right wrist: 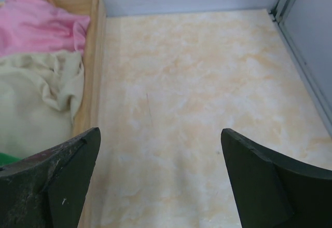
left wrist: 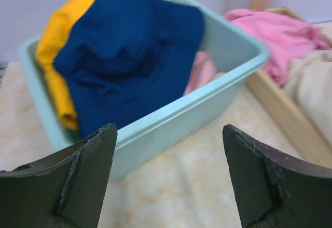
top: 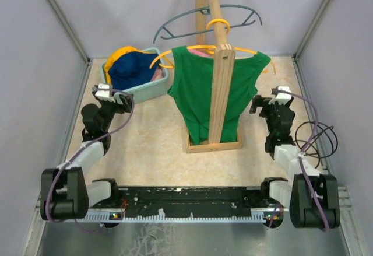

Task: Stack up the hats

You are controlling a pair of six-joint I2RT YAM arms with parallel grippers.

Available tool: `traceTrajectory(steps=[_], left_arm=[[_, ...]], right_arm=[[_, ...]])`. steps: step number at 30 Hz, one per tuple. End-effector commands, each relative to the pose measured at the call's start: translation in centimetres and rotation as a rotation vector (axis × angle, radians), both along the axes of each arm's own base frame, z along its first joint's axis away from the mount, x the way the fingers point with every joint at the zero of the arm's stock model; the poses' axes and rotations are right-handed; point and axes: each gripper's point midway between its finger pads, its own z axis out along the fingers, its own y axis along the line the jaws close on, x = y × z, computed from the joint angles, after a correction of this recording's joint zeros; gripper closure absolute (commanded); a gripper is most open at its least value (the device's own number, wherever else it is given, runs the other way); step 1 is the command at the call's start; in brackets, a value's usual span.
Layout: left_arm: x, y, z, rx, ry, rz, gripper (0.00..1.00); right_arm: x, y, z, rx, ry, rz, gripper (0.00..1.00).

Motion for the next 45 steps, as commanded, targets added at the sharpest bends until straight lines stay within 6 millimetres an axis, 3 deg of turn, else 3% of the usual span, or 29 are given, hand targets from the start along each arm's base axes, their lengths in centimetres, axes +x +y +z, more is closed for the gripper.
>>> traceTrajectory(steps=[1,4,7,15,19,24,28,32,35,38,41,45], left_arm=[[-2.1,-4.4,-1.2,-0.034,0.205,-0.129,0.13],[-3.8,-7.1,-1.5,-0.050,0.266,-0.192,0.12],[-5.1,-8.8,-3.2,-0.063,0.370,-0.227,0.14],[-6.3,-9.0,-7.2,-0.118,0.595,-0.115,0.16],[-7.0,-11.3,-7.9,-0.155,0.697,-0.159,0.23],[-9.2,-15.0,-10.2,-0.243,0.865,-0.205,0.25],[-9.4,-16.7,-11.7,-0.313,0.937,-0.216,0.25],[-7.9,-17.4,-11.8,-0.317,0.938,-0.220,0.24],[-6.7,-18.2,-11.3,-0.313,0.918,-0.244,0.24],[-5.6,-18.7,-11.0,-0.286,0.906,-0.265,0.23],[-4.8,-18.7,-11.2,-0.257,0.912,-0.260,0.23],[-4.3,-19.1,-11.0,-0.245,0.913,-0.274,0.23]], right_arm=[[-0.2,0.2,5.2,0.019,-0.017,-0.022,0.02],[-0.8,0.2,7.5,0.030,0.002,-0.037,0.03],[-1.2,0.3,9.2,0.045,0.031,-0.042,0.03],[-2.0,-0.4,15.7,0.124,-0.042,-0.107,0.04],[-3.0,-2.7,18.7,0.120,-0.074,-0.236,0.04],[-5.1,-6.8,21.7,0.084,-0.057,-0.482,0.03],[-7.2,-9.5,21.8,0.043,0.047,-0.654,0.03],[-8.0,-10.1,21.0,0.043,0.164,-0.670,0.02],[-8.0,-9.7,19.8,0.048,0.243,-0.620,0.02],[-8.2,-7.6,18.7,0.081,0.314,-0.505,0.03],[-9.8,-6.7,17.8,0.103,0.377,-0.474,0.03],[-13.1,-7.7,19.1,0.064,0.381,-0.532,0.02]])
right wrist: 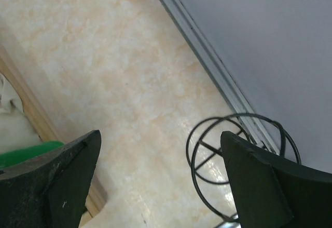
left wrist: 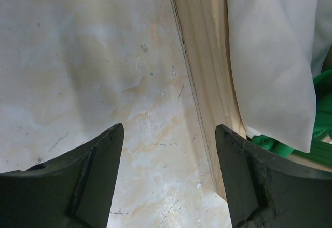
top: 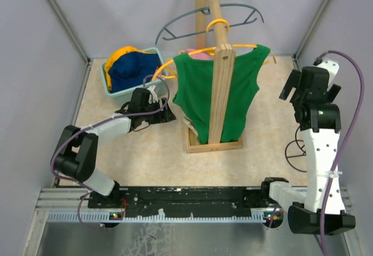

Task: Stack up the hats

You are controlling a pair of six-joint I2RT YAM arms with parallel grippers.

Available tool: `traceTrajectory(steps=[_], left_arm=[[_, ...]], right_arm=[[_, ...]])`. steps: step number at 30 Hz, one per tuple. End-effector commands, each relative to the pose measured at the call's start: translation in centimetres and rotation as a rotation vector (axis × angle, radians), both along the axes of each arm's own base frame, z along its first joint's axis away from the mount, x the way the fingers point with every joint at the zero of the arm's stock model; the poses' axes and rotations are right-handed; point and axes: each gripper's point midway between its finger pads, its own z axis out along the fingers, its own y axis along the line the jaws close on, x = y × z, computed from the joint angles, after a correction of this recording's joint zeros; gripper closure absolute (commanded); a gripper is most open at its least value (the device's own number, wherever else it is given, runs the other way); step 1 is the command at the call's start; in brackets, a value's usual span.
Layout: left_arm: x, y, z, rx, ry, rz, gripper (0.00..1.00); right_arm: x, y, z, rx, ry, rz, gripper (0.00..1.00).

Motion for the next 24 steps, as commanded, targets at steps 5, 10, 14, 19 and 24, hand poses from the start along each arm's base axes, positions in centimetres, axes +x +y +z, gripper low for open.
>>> traceTrajectory(steps=[5,10,14,19,24], left_arm=[[0.6,-0.2,0.5,0.024,-0.017,-0.037,0.22],[0.8,1.5,0.3,0.047,-0.001,0.014,0.21],[1.5,3.2,0.0,0.007,0.020,0.040,0.21],[2.0,5.1,-0.4,-0.039,0.048,0.054,0.21],[3.0,6.1,-0.1,-0.060,0.036,0.055,0.21]], right_arm=[[-7.4,-1.2,1.9,-0.020,0.121,-0.097,0.03],[-9.1,-1.9,0.4,0.013,0.180,-0.153,0.07],[-8.8,-2.0,-0.8,0.084,0.214,-0.165,0.10],[-8.0,-2.6,-2.4,0.151,0.254,-0.193,0.12],[-8.2,-4.3,-3.8,0.114,0.334,-0.257,0.13]])
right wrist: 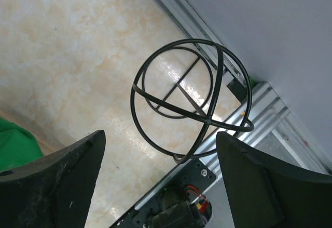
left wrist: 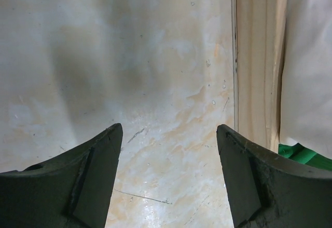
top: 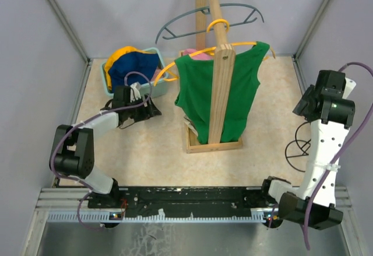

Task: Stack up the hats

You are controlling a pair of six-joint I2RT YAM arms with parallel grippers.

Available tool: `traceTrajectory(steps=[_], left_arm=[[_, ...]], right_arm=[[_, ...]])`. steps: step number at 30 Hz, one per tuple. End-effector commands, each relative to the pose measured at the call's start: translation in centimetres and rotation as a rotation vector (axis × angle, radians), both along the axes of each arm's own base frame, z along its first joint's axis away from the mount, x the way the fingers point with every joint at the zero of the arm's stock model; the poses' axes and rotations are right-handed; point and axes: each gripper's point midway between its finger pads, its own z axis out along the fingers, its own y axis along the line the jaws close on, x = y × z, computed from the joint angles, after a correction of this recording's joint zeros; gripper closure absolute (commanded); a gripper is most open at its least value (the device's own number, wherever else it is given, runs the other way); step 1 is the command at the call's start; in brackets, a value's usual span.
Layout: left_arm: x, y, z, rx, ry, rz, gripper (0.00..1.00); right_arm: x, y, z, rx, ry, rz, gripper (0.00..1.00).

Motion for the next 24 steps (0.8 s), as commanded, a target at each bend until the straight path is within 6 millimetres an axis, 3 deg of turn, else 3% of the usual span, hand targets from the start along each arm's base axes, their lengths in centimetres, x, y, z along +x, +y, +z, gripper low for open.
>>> traceTrajectory(steps=[1,9,14,24], left_arm=[[0.8,-0.3,0.5,-0.035,-0.024,-0.052,0.21],[1.7,-1.2,0.0,-0.094,0.016,-0.075,0.21],[1.9,-1.0,-0.4,-0.097,0.022,-0.073,0.21],[2.3,-1.0,-1.1,-0.111,0.045,-0.076,0.21]], right_arm=[[-0.1,-1.1,-1.1,-0.010,0.049,-0.040,0.14],[-0.6,-3.0,-3.8,-0.003,0.091,-0.126,0.17],[0.6,-3.1,-5.5,0.042,0.040,-0.136,0.20],[1.7,-3.6,-6.5,0.032,0.039,-0.124,0.27]])
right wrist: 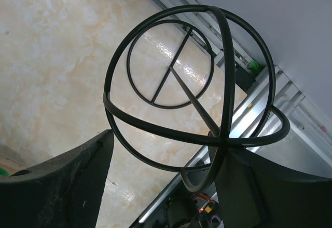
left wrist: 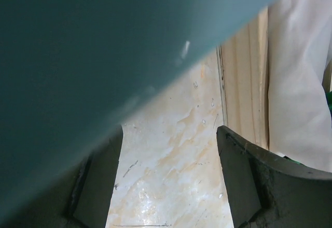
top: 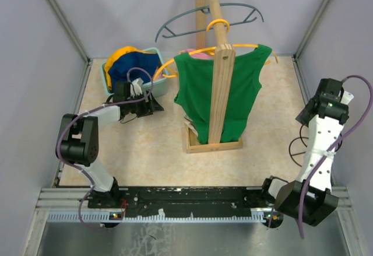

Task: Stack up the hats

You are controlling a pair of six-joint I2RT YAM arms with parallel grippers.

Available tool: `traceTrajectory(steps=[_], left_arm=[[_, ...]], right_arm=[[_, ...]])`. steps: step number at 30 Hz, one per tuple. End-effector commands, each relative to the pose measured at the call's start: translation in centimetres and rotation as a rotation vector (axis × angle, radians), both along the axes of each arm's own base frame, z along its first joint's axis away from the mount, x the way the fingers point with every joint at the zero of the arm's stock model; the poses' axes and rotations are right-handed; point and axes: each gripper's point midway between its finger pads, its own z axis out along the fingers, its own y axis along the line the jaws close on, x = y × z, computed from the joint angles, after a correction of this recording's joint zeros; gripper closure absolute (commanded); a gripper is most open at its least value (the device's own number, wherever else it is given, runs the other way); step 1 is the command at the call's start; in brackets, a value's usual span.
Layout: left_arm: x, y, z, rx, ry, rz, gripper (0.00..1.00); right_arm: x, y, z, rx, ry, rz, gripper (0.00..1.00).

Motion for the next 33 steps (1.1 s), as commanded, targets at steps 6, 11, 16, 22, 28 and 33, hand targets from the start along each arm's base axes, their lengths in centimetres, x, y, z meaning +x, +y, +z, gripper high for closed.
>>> traceTrajectory(steps=[6,11,16,22,28,33], left_arm=[[0.1,-0.3,-0.9,-0.014,0.050,-0.013,0.22],[0.1,-0.3,-1.3,-0.014,0.061,-0.014,0.22],[0.2,-0.4,-1.5,-0.017,0.071,-0.019,0.22],[0.2,-0.5,-1.9,-0.018,0.083,-0.023,0.23],[0.3,-0.5,-2.0,-0.016,0.087,-0.023,0.23],[0.3,-0.4,-2.0,-0.015,0.089,-0.023,0.23]], right_arm=[[2.1,0.1,-1.3,0.026,-0.061,0.052,0.25],[1.9,0.7,-3.1,0.058,-0.035,0.069,0.24],[2.2,1.2,-4.1,0.091,-0.032,0.085,0.24],[3.7,2.2,-5.1,0.166,-0.045,0.130,0.29],[5.1,3.1,-4.7,0.223,-0.067,0.183,0.58],[5.3,3.2,-3.7,0.219,-0.066,0.208,0.67]])
